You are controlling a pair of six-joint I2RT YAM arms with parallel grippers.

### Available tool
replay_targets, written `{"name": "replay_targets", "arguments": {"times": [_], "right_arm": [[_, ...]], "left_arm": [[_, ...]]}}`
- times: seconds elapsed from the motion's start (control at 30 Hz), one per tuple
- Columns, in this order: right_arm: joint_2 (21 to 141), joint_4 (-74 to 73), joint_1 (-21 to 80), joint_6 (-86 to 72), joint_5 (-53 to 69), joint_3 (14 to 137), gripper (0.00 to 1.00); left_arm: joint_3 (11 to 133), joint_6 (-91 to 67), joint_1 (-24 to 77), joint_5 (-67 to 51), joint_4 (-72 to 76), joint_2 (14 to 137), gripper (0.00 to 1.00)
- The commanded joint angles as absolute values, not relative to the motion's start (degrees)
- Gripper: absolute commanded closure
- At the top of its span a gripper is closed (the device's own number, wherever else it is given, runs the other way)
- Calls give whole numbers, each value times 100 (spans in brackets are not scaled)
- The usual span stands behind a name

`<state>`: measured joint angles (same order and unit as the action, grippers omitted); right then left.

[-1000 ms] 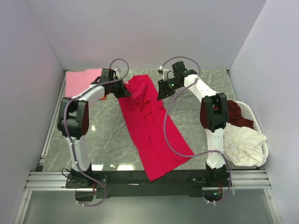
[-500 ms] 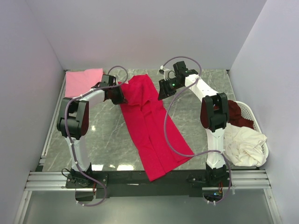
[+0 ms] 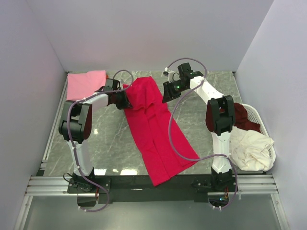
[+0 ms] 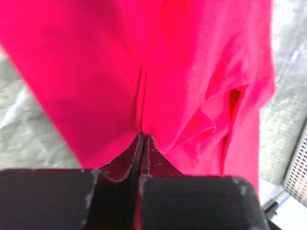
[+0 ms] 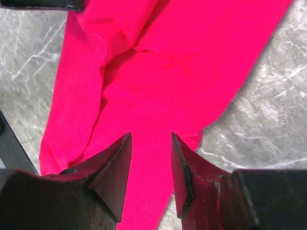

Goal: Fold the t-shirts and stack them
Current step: Fold the tshirt

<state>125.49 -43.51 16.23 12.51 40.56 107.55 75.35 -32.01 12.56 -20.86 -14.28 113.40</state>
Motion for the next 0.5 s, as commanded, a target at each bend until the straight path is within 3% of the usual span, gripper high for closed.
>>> {"name": "replay_targets", "arguments": {"times": [0.0,0.47], "right_arm": [[12234,-4386,1617,1292,4096,10881,55],[12120,-4316,1538,1275,4017,10811,55]], "left_arm": [[7795,-3041,1318,-2609,-1090,11057,98],[9984,-3129,1916,-3569,-1705,12155,100]]}}
